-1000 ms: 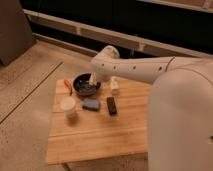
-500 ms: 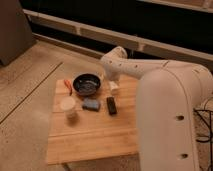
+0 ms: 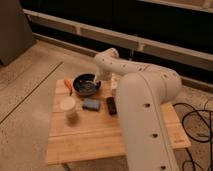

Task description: Pick up the ceramic bowl

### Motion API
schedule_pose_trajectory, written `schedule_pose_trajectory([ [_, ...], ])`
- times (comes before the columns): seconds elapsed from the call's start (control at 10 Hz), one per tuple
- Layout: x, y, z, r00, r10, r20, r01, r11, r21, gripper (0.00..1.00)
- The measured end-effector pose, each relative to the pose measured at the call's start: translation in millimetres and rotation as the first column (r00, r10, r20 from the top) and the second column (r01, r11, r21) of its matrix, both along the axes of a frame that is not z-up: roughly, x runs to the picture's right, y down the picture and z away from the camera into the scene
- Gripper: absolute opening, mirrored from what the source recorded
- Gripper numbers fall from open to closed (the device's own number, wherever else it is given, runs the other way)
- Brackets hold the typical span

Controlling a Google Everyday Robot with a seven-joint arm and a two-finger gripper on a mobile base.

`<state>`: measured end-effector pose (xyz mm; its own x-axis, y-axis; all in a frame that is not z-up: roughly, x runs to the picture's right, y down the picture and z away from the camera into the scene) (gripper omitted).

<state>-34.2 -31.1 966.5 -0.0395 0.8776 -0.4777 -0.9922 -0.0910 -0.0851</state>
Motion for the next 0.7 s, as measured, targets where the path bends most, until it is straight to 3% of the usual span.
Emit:
schedule_pose_trajectory([
  [0.2, -17.9, 16.6, 15.2, 0.999, -0.042, 0.034, 0.044, 0.9971, -0.061, 0.58],
  [0.4, -14.7, 39.4, 27.9, 0.997, -0.056, 0.045, 0.062, 0.9871, -0.147, 0.34],
  [0.6, 1.1, 41.1, 36.2, 0.998, -0.058, 0.023, 0.061, 0.9822, -0.178, 0.11],
  [0.7, 6.0, 34.4, 36.8, 0.998, -0.065, 0.009, 0.066, 0.9831, -0.171, 0.03],
])
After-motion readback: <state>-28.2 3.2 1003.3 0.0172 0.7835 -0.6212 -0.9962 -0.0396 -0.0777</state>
